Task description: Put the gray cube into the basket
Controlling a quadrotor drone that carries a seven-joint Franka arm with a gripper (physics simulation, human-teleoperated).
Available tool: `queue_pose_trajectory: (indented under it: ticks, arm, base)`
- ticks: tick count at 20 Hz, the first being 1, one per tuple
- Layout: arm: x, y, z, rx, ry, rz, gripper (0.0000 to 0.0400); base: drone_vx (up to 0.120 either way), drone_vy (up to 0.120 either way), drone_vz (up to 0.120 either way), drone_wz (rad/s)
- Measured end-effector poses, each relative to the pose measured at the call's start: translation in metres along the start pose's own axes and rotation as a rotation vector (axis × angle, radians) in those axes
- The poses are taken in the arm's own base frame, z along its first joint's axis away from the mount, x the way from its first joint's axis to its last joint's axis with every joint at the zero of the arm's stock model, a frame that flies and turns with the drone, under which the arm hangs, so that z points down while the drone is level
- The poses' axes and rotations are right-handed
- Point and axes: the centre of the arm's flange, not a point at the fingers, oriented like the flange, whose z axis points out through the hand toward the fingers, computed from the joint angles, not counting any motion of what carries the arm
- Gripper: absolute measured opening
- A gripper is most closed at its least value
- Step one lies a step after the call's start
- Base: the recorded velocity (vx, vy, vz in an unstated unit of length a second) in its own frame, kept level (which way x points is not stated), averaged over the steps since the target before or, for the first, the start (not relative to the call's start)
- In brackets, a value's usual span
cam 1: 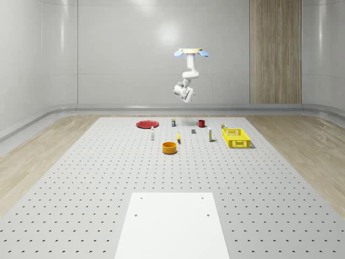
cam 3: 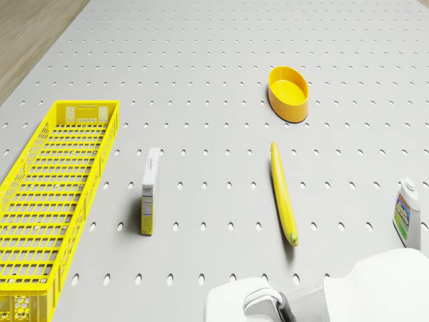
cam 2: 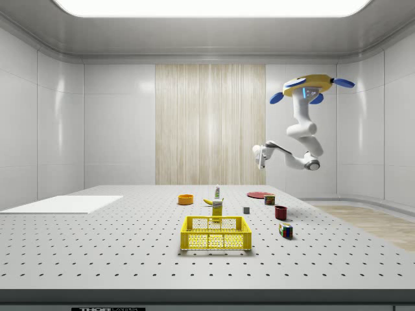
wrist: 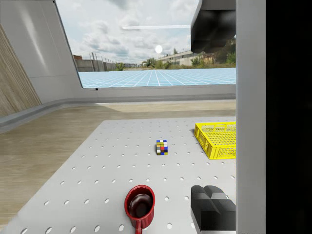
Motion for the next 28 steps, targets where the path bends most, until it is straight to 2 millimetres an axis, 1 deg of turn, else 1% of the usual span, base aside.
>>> queue_pose_trajectory:
  ticks: [2,4,7,9,13,18,23,28]
  arm:
    - [-0.018,-0.018,0.003,-0.180,0.179,-0.006,0.0400]
    - [-0.030,-0.030,0.010,-0.315,0.316,-0.011,0.0400]
    - [-0.042,-0.042,0.019,-0.452,0.456,-0.016,0.0400]
    - [-0.047,-0.046,0.024,-0.510,0.516,-0.019,0.0400]
    - [-0.052,-0.051,0.031,-0.579,0.589,-0.022,0.0400]
    - [-0.055,-0.054,0.035,-0.618,0.630,-0.024,0.0400]
    - [-0.056,-0.055,0.037,-0.633,0.647,-0.024,0.0400]
    - [-0.057,-0.055,0.037,-0.639,0.654,-0.025,0.0400]
  base:
    - [0.120,0.000,-0.120,0.000]
    - [0.100,0.000,-0.120,0.000]
    - [0.000,0.000,-0.120,0.000]
    - [0.100,0.000,-0.120,0.000]
    - [0.120,0.000,-0.120,0.000]
    - [0.120,0.000,-0.120,0.000]
    - [0.000,0.000,-0.120,0.000]
    - [0.104,0.000,-0.120,0.000]
